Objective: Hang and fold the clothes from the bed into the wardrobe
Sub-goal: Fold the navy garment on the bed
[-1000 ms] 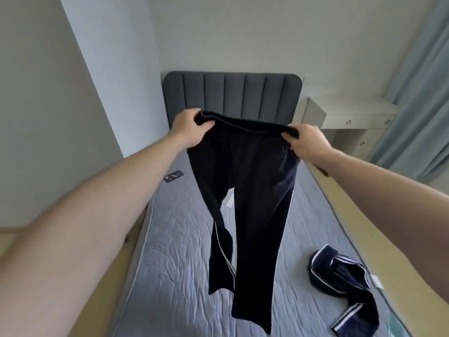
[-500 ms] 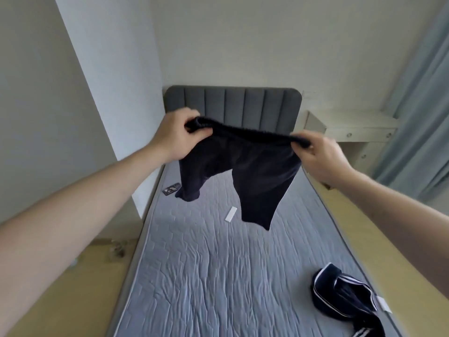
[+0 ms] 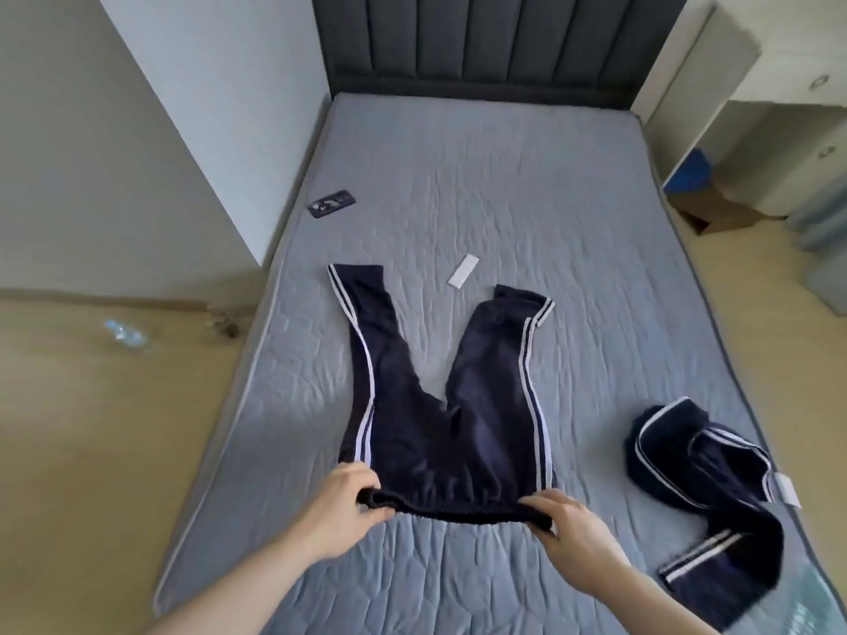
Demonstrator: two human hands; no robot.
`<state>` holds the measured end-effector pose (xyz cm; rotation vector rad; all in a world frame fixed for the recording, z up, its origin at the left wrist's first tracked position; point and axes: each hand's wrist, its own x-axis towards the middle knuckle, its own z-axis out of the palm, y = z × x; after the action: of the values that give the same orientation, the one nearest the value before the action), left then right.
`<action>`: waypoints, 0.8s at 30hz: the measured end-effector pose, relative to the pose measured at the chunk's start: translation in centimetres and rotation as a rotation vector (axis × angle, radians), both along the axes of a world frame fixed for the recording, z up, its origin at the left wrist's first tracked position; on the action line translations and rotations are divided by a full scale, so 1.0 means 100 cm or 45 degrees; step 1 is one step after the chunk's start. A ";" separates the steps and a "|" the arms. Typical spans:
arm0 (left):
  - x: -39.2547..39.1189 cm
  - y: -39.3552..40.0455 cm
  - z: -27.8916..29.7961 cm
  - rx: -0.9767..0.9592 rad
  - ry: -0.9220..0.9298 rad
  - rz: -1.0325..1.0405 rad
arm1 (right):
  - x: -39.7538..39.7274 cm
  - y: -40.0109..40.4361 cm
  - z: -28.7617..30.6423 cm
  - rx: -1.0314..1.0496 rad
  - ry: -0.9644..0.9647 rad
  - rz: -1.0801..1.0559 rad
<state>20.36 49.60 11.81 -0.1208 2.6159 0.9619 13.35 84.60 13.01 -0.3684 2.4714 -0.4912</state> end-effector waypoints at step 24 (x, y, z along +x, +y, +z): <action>0.133 0.080 -0.317 0.421 -0.642 1.630 | 0.140 0.003 -0.325 0.344 -0.533 -0.205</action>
<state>33.65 57.62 -19.86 -1.7984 1.6758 1.4089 27.32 84.89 -19.53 0.0430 2.1264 -0.2591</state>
